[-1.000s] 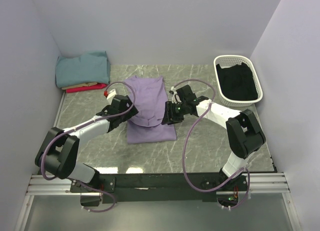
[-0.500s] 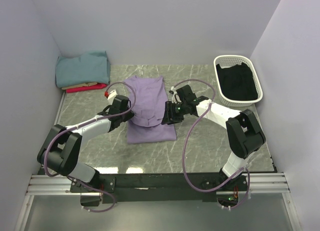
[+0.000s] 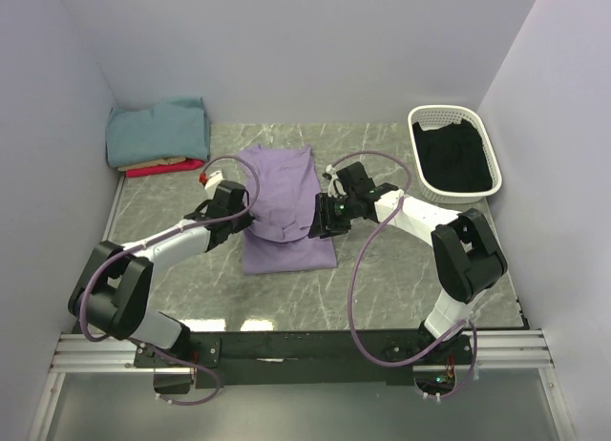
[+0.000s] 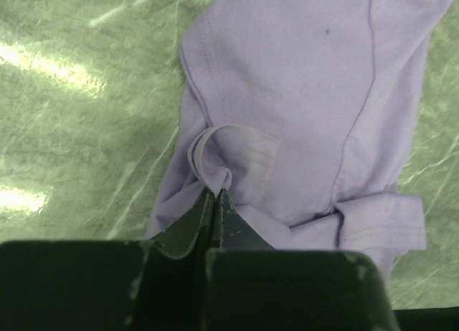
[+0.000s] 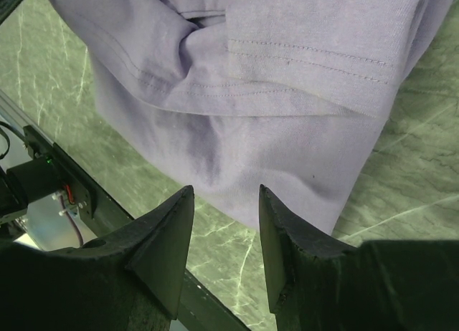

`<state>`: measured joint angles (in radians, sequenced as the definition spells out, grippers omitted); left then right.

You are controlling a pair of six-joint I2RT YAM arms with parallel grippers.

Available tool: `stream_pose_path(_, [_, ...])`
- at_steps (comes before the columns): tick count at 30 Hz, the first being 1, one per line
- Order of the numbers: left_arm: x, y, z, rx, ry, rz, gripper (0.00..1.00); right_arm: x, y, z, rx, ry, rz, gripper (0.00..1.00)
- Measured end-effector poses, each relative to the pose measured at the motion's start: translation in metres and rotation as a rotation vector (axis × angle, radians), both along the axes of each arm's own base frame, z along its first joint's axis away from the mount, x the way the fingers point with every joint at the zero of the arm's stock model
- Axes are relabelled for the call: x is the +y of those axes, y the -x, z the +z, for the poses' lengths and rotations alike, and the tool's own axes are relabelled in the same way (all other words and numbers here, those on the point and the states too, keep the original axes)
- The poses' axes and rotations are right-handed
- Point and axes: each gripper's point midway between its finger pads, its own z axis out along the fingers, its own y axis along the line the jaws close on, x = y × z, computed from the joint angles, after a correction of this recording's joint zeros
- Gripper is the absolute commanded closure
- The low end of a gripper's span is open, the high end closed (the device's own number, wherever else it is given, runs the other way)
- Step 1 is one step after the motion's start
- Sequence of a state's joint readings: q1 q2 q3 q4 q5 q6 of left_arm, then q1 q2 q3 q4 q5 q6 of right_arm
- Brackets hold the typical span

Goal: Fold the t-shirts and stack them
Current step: Fold the tshirt

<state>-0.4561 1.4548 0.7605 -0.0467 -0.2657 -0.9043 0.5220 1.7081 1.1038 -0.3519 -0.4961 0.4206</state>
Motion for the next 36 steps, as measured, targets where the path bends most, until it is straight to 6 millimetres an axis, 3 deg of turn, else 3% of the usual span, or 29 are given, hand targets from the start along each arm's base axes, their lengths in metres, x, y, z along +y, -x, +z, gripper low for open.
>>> stream_pose_path(4, [-0.002,0.0,0.004,0.029,-0.035,-0.043,0.99,0.0,0.0,0.0,-0.002,-0.001,0.004,0.51])
stream_pose_path(8, [-0.017,-0.014,0.01,0.066,-0.062,-0.137,0.95,-0.001,0.001,-0.001,-0.007,0.006,0.015,0.51])
stream_pose_path(9, [-0.02,-0.017,0.007,0.083,-0.068,-0.159,0.85,-0.002,0.001,-0.001,-0.006,0.009,0.017,0.51])
stream_pose_path(11, [-0.027,-0.024,-0.002,0.125,-0.081,-0.216,0.77,-0.004,0.002,-0.003,-0.006,0.021,0.019,0.51])
stream_pose_path(16, [-0.034,-0.016,-0.045,0.291,-0.1,-0.334,0.69,-0.011,0.001,-0.007,-0.013,0.069,0.015,0.51])
stream_pose_path(17, [-0.035,-0.016,-0.05,0.303,-0.099,-0.347,0.7,-0.014,0.0,-0.008,-0.017,0.083,0.007,0.51])
stream_pose_path(18, [-0.036,-0.017,-0.048,0.305,-0.087,-0.364,0.79,-0.016,-0.001,-0.008,-0.021,0.094,0.003,0.51])
stream_pose_path(19, [-0.036,-0.017,-0.046,0.307,-0.085,-0.375,0.81,-0.017,-0.003,-0.009,-0.024,0.103,-0.003,0.51])
stream_pose_path(27, [-0.023,-0.012,-0.049,0.35,-0.075,-0.402,0.87,-0.018,-0.026,-0.002,-0.053,0.087,-0.046,0.51])
stream_pose_path(36, [-0.014,-0.008,-0.05,0.376,-0.083,-0.402,0.88,-0.012,-0.04,-0.033,0.015,0.091,-0.069,0.51])
